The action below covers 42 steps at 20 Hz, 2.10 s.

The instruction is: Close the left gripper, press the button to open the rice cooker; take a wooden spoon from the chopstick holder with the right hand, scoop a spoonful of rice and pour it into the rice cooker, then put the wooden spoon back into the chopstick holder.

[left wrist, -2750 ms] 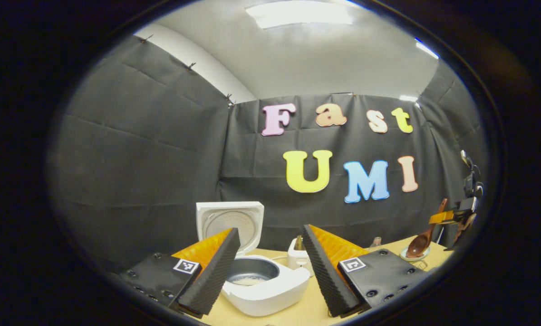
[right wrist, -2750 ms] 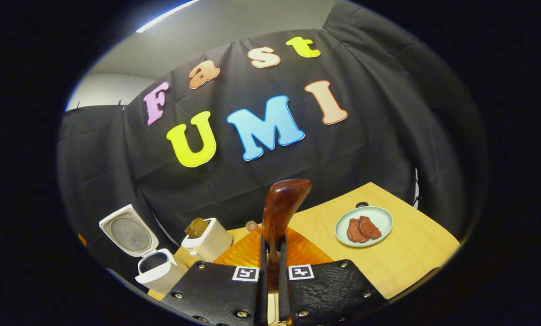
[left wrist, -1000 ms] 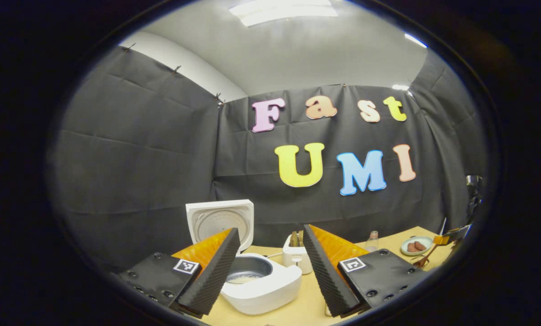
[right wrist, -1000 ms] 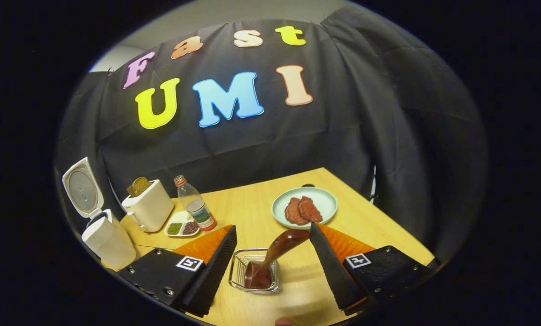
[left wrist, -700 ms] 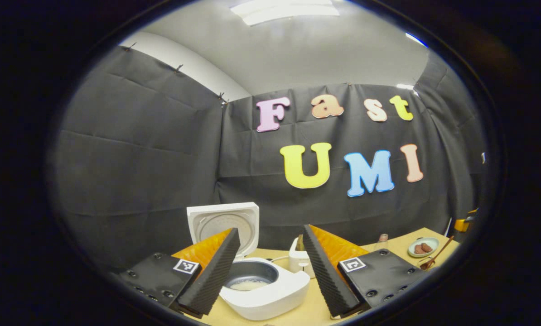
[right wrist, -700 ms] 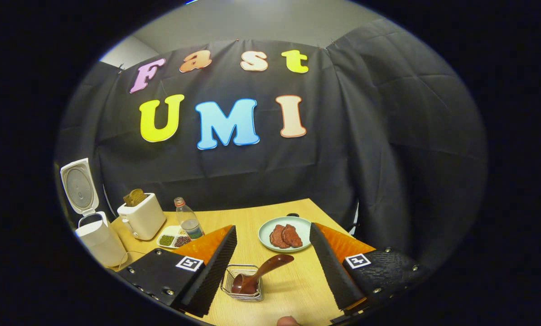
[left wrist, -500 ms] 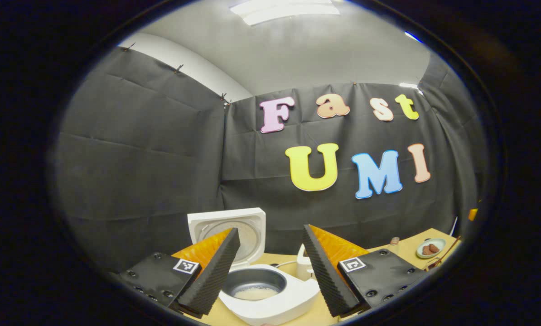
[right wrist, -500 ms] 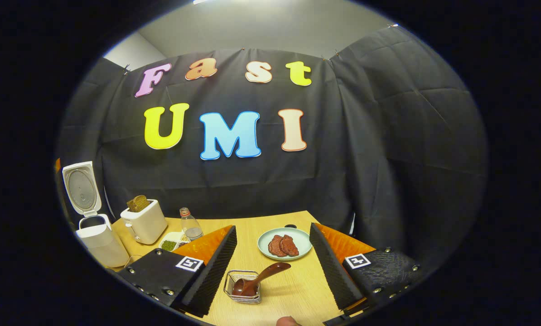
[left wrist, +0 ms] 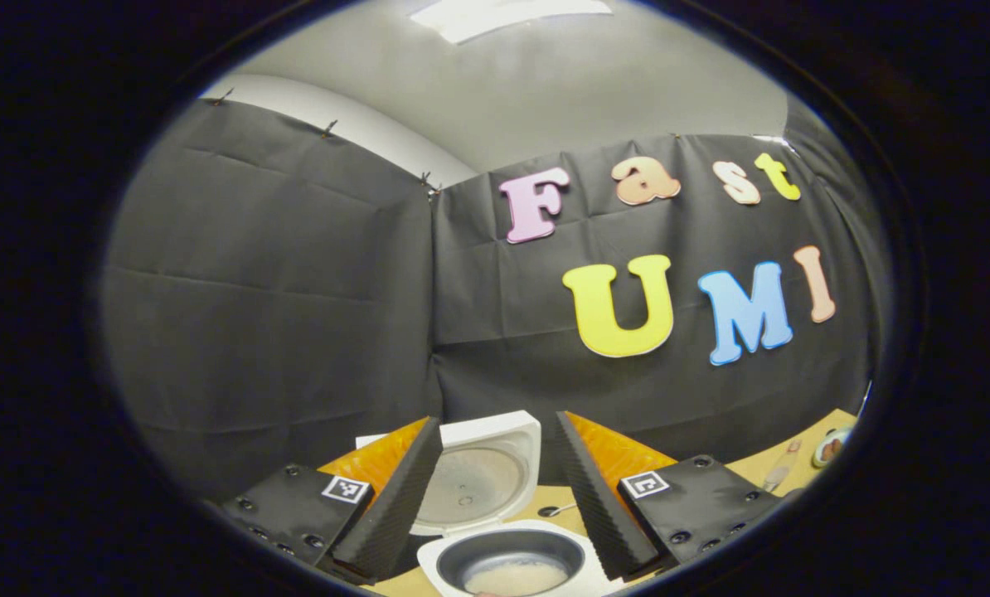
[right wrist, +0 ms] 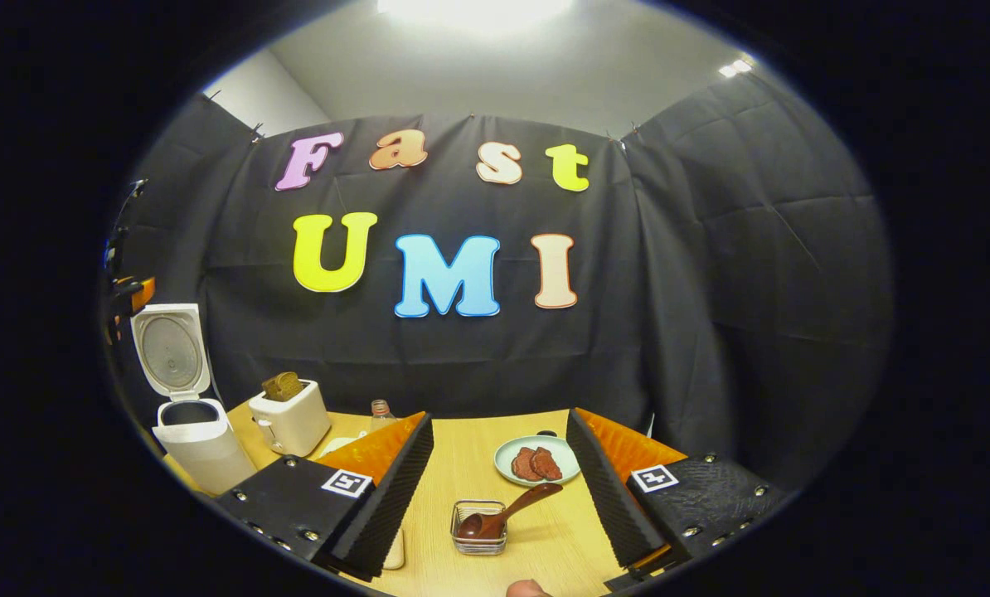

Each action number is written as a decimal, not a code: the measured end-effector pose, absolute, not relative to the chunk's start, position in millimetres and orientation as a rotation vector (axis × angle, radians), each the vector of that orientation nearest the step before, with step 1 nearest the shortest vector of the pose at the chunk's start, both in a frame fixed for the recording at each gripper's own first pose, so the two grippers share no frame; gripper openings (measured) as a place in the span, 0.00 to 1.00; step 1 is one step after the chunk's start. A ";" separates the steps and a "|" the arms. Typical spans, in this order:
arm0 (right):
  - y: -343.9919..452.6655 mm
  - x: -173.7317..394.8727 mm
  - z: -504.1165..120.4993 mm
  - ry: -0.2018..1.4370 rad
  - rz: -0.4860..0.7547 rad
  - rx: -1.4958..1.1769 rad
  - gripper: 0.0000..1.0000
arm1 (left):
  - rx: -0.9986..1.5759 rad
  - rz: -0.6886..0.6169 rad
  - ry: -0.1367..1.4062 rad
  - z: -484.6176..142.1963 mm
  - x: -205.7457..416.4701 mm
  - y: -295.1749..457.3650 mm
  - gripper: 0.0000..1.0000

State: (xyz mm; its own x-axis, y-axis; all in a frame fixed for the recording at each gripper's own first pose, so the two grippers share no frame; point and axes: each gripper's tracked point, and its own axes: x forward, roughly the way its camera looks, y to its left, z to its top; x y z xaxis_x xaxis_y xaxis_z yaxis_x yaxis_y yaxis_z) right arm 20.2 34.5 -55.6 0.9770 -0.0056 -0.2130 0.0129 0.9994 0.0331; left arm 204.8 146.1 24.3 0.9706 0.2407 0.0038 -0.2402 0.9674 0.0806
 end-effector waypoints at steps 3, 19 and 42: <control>37.8 9.4 -45.7 0.197 -0.016 0.010 0.98 | 0.074 0.277 0.024 23.6 237.8 172.2 0.94; 38.6 -15.7 -47.7 0.228 -0.057 -0.022 0.98 | -0.049 0.365 0.250 -57.7 377.5 257.3 0.95; 22.7 -4.4 -40.9 0.187 0.127 0.002 0.98 | -0.067 0.333 0.352 -86.0 284.5 170.6 0.95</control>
